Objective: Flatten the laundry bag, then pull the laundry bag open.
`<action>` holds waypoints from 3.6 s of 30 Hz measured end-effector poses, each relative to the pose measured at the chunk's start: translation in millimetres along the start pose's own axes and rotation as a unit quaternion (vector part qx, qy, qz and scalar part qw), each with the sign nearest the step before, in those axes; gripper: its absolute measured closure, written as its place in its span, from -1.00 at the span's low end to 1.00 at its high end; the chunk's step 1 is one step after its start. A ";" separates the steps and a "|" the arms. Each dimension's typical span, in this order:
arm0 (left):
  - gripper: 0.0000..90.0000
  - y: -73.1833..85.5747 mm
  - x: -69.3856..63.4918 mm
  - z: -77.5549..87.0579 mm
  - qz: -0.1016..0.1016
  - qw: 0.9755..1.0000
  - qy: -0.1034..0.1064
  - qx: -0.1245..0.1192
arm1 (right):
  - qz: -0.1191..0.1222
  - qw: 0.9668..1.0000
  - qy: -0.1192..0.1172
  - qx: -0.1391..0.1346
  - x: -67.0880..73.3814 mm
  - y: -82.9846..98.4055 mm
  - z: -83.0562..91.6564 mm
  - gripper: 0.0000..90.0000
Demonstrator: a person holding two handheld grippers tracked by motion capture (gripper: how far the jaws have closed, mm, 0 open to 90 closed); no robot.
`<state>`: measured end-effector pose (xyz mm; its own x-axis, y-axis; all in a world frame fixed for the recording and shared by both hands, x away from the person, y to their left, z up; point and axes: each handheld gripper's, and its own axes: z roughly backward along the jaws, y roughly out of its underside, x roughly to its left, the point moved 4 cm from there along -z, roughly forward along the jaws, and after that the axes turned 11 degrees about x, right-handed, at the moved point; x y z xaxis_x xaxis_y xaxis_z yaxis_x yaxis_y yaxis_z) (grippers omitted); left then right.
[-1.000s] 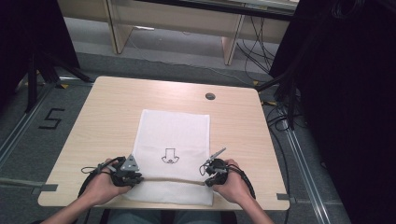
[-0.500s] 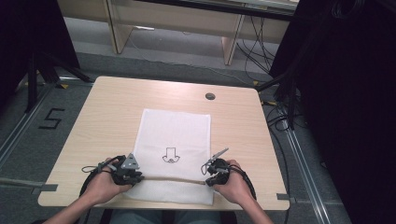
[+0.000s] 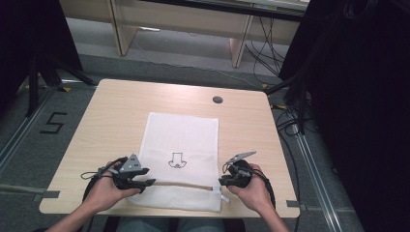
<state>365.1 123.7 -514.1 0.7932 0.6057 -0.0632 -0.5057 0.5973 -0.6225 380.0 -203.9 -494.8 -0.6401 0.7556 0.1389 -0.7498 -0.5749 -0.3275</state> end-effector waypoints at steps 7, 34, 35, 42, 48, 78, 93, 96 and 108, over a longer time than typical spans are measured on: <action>-0.11 -3.0 -5.5 -0.4 0.014 1.000 0.010 -0.018 | -0.009 1.000 -0.005 -0.007 2.8 -0.3 3.4 0.71; 0.23 -46.3 -37.2 -23.6 -0.038 0.997 0.062 -0.021 | -0.071 0.994 -0.056 0.061 14.2 0.6 -12.8 1.00; 0.25 -48.9 -39.0 -25.6 -0.042 0.997 0.064 -0.019 | -0.078 0.993 -0.053 0.066 14.5 0.8 -13.5 1.00; 0.37 -64.0 -55.1 -39.5 -0.078 0.993 0.083 -0.009 | -0.064 0.996 -0.042 0.056 10.5 0.6 -17.9 1.00; 0.43 -71.1 -61.2 -46.9 -0.084 0.993 0.088 -0.003 | -0.057 0.996 -0.031 0.068 11.9 2.7 -25.6 1.00; 0.62 -98.9 -94.4 -99.6 -0.146 0.981 0.118 0.036 | -0.060 0.995 -0.010 0.083 17.2 0.0 -28.1 1.00; 0.62 -102.6 -100.7 -116.8 -0.143 0.980 0.133 0.042 | -0.061 0.994 -0.019 0.085 16.3 0.3 -27.7 1.00; 0.71 -103.4 -100.0 -116.6 -0.155 0.979 0.129 0.041 | -0.054 0.995 -0.017 0.082 15.0 -0.1 -28.1 1.00; 0.81 -106.1 -101.2 -112.5 -0.153 0.980 0.121 0.049 | -0.052 0.995 -0.019 0.078 14.3 -0.1 -28.3 1.00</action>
<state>376.6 -60.1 -529.4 0.9637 0.2557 -0.0762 -0.2532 0.7862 -0.5637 375.6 -184.1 -519.2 -0.5620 0.8025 0.2003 -0.8268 -0.5390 -0.1607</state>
